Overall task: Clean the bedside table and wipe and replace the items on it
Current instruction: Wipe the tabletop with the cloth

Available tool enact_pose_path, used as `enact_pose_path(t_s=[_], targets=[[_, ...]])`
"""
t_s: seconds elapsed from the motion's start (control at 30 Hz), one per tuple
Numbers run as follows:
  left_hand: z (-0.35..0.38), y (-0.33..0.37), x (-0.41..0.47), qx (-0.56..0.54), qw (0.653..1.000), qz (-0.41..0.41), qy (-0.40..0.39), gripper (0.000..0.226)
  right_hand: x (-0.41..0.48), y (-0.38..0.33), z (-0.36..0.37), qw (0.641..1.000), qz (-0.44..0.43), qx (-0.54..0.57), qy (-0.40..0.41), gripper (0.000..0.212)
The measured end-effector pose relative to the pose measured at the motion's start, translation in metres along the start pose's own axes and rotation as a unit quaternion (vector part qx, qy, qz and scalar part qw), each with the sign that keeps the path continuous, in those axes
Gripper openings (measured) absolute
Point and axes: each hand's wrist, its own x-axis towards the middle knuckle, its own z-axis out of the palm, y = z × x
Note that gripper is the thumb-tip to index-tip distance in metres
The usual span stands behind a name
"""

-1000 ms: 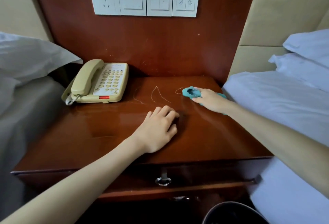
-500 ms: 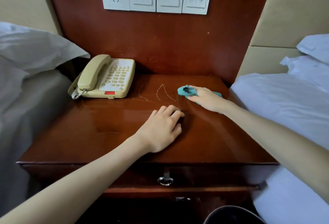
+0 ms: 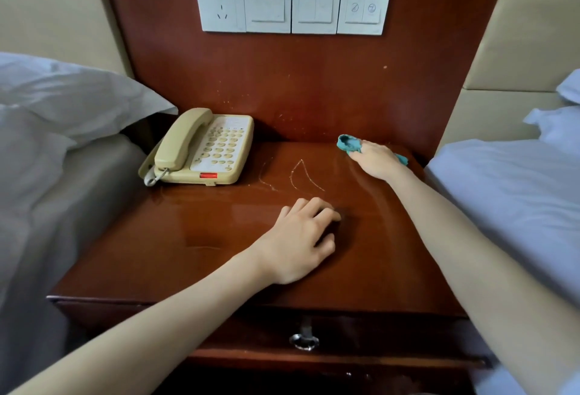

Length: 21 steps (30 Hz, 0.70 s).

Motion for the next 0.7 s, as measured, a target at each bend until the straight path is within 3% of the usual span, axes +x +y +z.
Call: enact_pose_path(t_s=[0.53,0.7], targets=[[-0.006,0.003,0.002,0.003,1.0,-0.015,0.005,0.036,-0.061,-0.018,0.0,0.996,-0.063,0.029,-0.051,0.05],[-0.017,0.009,-0.008,0.026,0.997,-0.023,0.065,0.024,-0.091,-0.035,0.003,0.997,-0.049,0.025,-0.056,0.053]])
